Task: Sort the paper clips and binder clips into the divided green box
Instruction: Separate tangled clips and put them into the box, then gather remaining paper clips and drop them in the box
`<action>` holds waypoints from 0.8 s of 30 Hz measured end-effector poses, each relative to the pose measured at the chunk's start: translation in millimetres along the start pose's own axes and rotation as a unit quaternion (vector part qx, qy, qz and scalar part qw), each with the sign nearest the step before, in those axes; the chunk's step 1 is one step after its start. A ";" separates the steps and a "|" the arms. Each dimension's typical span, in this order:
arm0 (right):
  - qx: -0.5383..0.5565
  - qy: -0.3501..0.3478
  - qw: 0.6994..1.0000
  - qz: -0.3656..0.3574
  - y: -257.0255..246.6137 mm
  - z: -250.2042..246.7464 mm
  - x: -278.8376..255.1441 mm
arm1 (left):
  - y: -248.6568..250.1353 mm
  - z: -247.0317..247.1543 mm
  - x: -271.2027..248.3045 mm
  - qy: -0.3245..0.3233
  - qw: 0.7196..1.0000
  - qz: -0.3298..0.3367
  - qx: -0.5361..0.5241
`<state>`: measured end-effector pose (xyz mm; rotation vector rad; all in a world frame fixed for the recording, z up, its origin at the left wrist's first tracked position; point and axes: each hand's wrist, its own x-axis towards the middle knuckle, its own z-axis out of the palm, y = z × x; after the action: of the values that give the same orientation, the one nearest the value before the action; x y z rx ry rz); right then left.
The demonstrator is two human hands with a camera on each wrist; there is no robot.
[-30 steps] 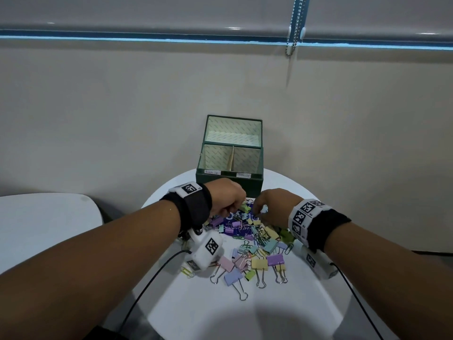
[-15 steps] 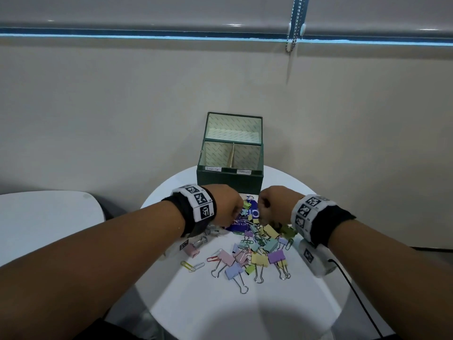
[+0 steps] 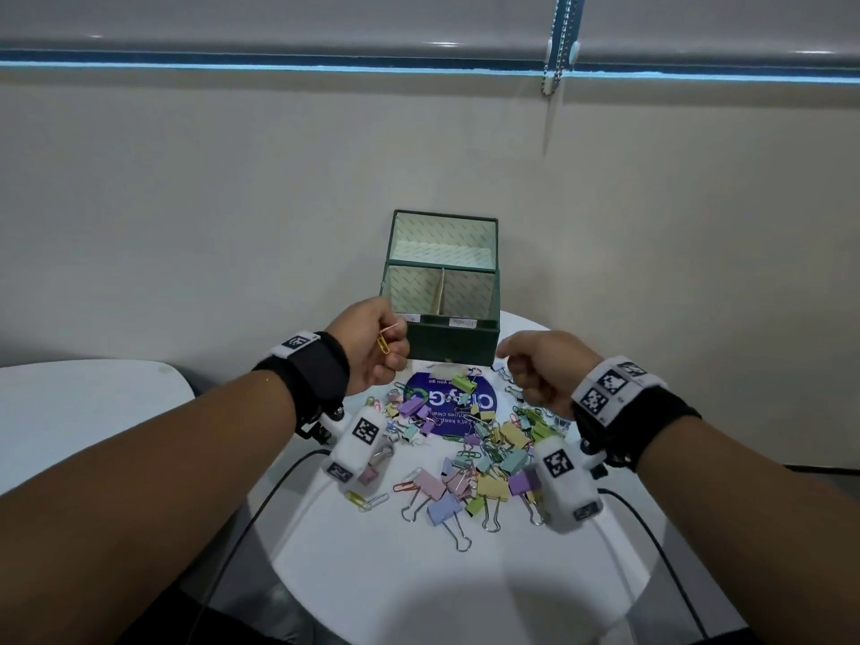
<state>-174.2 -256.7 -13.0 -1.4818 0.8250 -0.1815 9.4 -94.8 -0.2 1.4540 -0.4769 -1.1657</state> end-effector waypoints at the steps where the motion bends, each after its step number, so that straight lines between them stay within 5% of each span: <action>1: -0.173 0.017 0.984 -0.039 0.0 3.7 2.3 | -0.1 0.1 0.4 0.005 1.000 -0.002 -0.013; 3: -0.440 0.007 0.890 -0.123 1.0 12.0 8.2 | 0.4 1.7 1.1 0.021 0.999 -0.010 -0.028; 6: -0.591 -0.017 0.794 -0.140 6.1 21.3 14.9 | 4.0 5.1 4.5 0.046 0.998 -0.032 -0.025; 16: -0.682 -0.014 0.718 -0.143 11.3 27.8 15.2 | 39.6 36.0 30.3 0.058 0.998 0.038 0.009; 19: -0.623 0.002 0.768 -0.149 1.8 21.5 12.7 | 47.5 49.3 39.5 0.018 0.999 0.033 -0.033; 24: -0.234 0.088 0.966 -0.063 -29.5 -0.2 22.0 | 51.9 55.2 40.6 -0.035 0.991 0.054 -0.114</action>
<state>-147.5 -273.6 5.9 -1.9878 0.9606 -0.2249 -3.8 -169.8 39.8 1.1800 -0.4490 -1.1467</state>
